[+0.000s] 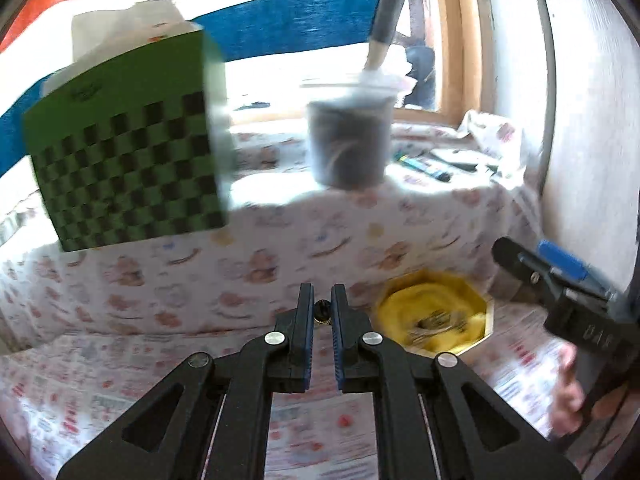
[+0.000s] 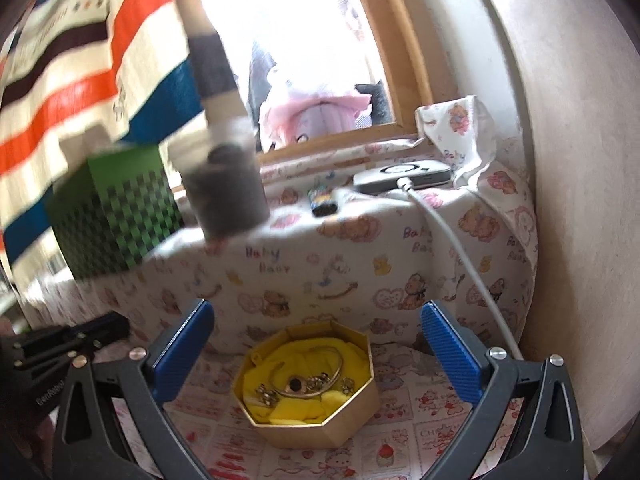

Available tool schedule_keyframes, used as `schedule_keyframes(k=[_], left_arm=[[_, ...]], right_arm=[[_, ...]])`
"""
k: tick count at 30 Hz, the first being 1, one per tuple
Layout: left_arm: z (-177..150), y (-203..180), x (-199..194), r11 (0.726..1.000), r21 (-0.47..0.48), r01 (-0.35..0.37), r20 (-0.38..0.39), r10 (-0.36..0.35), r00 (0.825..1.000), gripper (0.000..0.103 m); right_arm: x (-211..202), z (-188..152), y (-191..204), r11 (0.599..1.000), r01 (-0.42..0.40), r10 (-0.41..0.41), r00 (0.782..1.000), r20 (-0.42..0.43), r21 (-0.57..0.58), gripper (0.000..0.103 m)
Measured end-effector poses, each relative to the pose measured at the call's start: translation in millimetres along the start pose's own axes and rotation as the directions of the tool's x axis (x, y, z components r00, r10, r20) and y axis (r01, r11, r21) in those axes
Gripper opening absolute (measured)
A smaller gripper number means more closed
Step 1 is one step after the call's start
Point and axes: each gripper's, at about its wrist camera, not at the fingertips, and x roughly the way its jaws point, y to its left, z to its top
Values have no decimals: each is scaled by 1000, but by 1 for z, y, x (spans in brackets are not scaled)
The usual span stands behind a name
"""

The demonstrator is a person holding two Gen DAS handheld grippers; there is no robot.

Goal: Organize jewelry

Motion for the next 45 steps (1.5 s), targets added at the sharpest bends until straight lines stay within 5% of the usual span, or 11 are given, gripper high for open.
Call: schedule_keyframes(k=[5,11,18,23,25,29,31,34,40,42,45], left_arm=[[17,-16,24,995,-64,83,-54,-86,995,7],[15,-32,62,961,-186,207,-159,-237,958,7],[4,-53,80,963,-166,210,-190,-240,952,8],[7,-47,76,969,-159,191,-179,-219,959,20],[11,-43,64,978,-126,166,-152,-184,971,24],[19,-32,23,995,-51,85,-34,-86,996,52],[21,-24,-4,999,-12,31,46,-31,998,55],[20,-13,-39,998,52,-43,150,35,988,80],[12,16,-102,983,49,-178,321,154,935,102],[7,26,-119,978,32,-207,366,182,913,103],[3,40,-131,986,37,-161,355,138,925,103]], right_arm=[[-7,9,-17,998,15,-16,1000,22,66,103],[-10,15,-33,992,34,-39,999,36,121,103],[-10,17,-45,984,36,-42,999,30,175,103],[-11,16,-46,983,44,-50,998,29,178,103],[-12,16,-45,984,47,-52,998,27,170,103],[-17,19,-35,989,40,-45,998,36,140,103],[-22,21,-27,992,33,-39,998,50,119,103],[-31,25,-14,997,41,-45,997,66,73,103],[-50,34,9,999,-11,8,997,75,41,103],[-55,35,16,999,-16,13,997,80,37,103],[-60,36,29,1000,-13,12,999,51,18,103]])
